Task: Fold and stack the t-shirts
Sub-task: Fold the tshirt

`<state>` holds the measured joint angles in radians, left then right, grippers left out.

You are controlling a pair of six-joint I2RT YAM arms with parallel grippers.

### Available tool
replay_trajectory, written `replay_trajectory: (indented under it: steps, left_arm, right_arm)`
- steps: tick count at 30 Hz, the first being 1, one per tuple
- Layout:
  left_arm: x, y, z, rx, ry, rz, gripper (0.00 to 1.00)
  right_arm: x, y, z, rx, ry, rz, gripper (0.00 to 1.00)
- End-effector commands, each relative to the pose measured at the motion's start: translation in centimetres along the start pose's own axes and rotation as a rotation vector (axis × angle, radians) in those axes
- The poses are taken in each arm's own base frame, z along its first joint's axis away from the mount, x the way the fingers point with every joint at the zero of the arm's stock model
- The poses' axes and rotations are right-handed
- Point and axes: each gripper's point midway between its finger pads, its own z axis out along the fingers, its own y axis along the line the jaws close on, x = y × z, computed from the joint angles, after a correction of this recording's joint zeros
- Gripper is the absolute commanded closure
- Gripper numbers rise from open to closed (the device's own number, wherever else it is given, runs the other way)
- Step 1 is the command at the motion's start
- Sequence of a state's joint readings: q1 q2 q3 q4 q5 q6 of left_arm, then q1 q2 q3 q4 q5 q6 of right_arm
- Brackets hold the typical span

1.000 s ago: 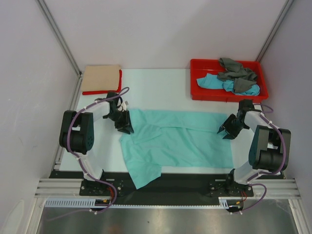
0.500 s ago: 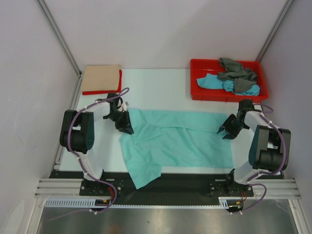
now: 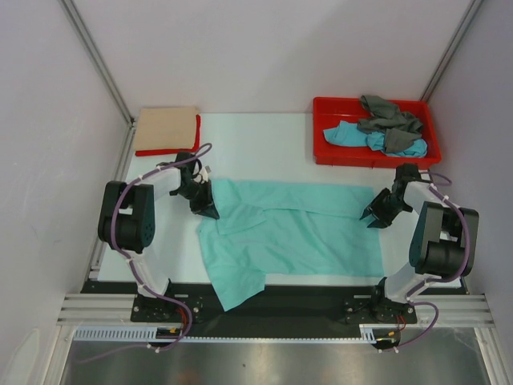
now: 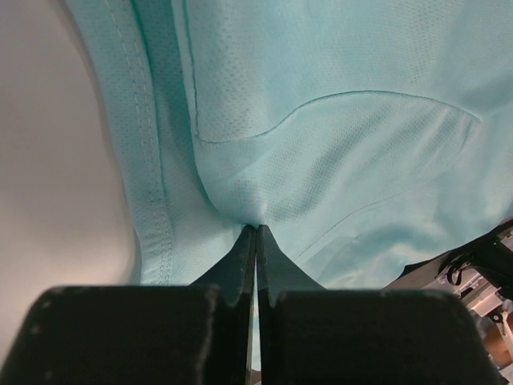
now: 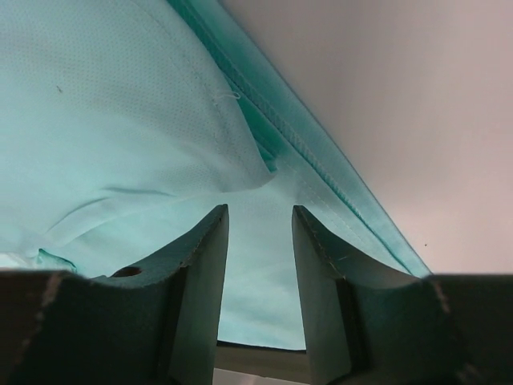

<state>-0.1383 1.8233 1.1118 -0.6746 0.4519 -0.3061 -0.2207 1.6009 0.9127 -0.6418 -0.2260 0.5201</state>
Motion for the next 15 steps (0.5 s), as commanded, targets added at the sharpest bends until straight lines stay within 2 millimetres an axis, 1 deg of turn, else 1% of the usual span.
replay_trajectory:
  steps: [1,4,11,15]
  left_arm:
    - [-0.9,-1.8,-1.4,0.038,-0.055,0.03,1.0]
    - [-0.9,-2.1,-1.5,0.044,-0.059,0.04,1.0]
    - [-0.9,-2.5,-1.6,0.051,-0.067,0.05,1.0]
    - [-1.0,-2.6,-2.0,0.053,-0.079,0.053,1.0]
  right_arm:
    - [-1.5,0.8,-0.3,-0.025,-0.036,-0.015,0.57]
    - [-1.7,0.9,-0.1,-0.034,-0.038,-0.009,0.57]
    - [-3.7,1.3,0.1,-0.032,-0.065,-0.012,0.58]
    - [-3.8,0.9,0.6,-0.024,-0.054,-0.004,0.58]
